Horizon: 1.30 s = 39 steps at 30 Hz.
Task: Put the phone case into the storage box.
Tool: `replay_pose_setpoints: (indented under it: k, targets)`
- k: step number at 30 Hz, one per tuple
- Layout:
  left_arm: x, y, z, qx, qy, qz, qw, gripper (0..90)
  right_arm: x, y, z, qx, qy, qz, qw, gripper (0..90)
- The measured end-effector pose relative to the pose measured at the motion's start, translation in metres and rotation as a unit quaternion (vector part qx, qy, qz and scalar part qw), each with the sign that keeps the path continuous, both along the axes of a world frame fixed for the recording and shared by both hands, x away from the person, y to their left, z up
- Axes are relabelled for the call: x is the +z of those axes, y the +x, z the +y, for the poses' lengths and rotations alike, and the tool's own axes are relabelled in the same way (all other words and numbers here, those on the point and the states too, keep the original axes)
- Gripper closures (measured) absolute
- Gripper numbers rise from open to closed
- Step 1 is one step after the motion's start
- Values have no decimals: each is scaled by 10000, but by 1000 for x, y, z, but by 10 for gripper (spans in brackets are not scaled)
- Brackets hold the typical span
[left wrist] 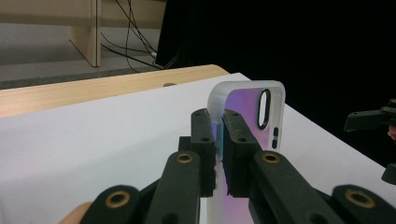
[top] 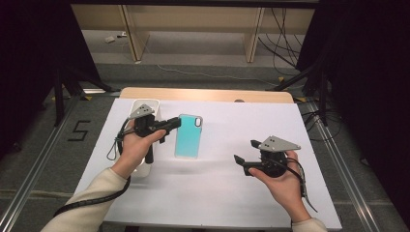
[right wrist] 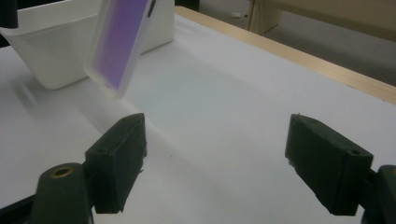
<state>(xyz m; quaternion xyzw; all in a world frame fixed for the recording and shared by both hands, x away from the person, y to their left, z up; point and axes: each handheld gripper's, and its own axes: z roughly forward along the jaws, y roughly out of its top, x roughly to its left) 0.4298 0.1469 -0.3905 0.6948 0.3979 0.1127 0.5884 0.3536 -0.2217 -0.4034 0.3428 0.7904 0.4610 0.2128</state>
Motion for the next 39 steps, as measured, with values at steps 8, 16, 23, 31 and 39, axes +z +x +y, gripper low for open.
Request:
replay_pose_setpoints:
  k: [8,16,23,31,39]
  targets:
    - [1,0,1,13,-10,-18,10000,839,-5,-5,-9,-2,56,-58,10000,209]
    - [3,0,4,25,-30,-47,10000,839,-10,-7,-14,-53,91,-164,9998,201]
    - [7,-1,8,14,-31,-106,9999,839,-14,-11,-17,-87,189,-158,9997,194]
    - [13,1,15,84,-73,-161,9998,839,-14,-15,-21,-193,315,-84,9993,193]
    - [17,1,21,154,-64,-193,9997,839,-15,-18,-24,-234,395,-110,9989,193]
